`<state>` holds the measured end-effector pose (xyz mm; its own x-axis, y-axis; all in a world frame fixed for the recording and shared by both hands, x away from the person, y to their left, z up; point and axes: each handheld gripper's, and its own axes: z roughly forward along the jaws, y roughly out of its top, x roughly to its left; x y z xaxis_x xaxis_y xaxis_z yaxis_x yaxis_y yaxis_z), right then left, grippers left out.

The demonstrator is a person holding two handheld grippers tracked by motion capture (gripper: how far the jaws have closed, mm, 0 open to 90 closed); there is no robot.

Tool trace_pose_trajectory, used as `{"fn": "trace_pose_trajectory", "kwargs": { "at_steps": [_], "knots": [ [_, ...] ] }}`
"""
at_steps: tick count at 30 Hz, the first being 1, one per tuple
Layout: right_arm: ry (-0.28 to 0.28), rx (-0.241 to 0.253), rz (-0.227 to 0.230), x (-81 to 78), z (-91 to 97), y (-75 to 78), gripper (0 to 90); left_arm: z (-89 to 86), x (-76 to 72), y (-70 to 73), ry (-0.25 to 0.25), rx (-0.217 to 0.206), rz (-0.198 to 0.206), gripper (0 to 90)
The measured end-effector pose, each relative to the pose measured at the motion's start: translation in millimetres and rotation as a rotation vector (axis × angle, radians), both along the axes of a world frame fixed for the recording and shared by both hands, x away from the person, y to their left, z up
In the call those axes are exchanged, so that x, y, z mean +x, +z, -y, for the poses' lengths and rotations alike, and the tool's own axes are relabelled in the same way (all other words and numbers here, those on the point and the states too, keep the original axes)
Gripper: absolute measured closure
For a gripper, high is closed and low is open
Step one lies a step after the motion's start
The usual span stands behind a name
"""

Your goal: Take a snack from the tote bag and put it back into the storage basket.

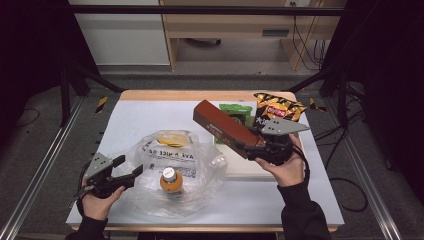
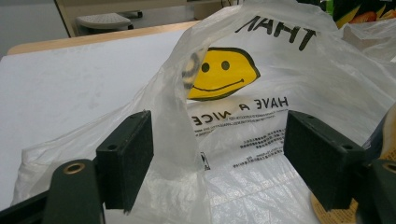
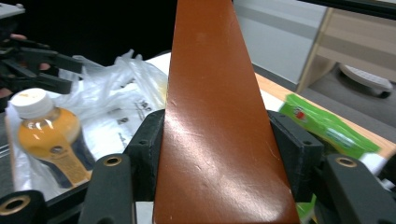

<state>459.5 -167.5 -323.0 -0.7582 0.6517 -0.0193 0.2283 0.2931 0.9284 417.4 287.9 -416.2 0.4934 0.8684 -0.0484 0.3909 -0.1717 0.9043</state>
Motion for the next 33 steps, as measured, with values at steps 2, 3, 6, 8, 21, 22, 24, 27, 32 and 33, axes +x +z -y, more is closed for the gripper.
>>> {"fn": "trace_pose_trajectory", "kwargs": {
  "at_steps": [2,3,6,8,21,22,24,27,32,33],
  "knots": [
    [-0.010,0.000,0.001,0.2,5.5,-0.7,43.4,0.0,-0.2,0.3,-0.001,-0.001,0.001,23.1],
    [-0.016,-0.001,-0.004,0.2,11.1,-1.9,43.4,-0.3,-0.3,0.5,0.001,-0.003,0.002,22.9],
    [-0.029,-0.005,-0.010,-0.4,17.3,-4.0,43.4,-0.9,-0.4,0.9,0.004,-0.004,0.004,22.7],
    [-0.041,-0.005,-0.015,-0.6,24.0,-7.5,43.4,-1.1,-0.4,1.0,0.005,-0.005,0.003,22.4],
    [-0.107,-0.043,-0.084,-0.1,55.0,-41.4,43.5,1.1,-0.6,0.9,-0.001,0.002,0.003,22.2],
    [-0.108,-0.048,-0.087,0.2,56.2,-44.1,43.5,1.4,-0.8,1.0,-0.002,0.002,0.004,22.1],
    [-0.109,-0.058,-0.103,0.0,57.9,-50.4,43.5,1.6,-0.7,1.0,-0.002,0.002,0.004,22.1],
    [-0.107,-0.072,-0.124,0.7,58.7,-62.6,43.5,2.4,-0.8,0.9,-0.004,0.004,0.003,22.1],
    [-0.097,-0.095,-0.147,1.9,56.8,-75.5,43.5,2.5,-0.8,0.8,-0.004,0.006,0.002,22.1],
    [-0.092,-0.135,-0.168,2.8,54.3,-78.7,43.4,2.5,-0.7,0.8,-0.005,0.008,0.003,22.0]
  ]
}}
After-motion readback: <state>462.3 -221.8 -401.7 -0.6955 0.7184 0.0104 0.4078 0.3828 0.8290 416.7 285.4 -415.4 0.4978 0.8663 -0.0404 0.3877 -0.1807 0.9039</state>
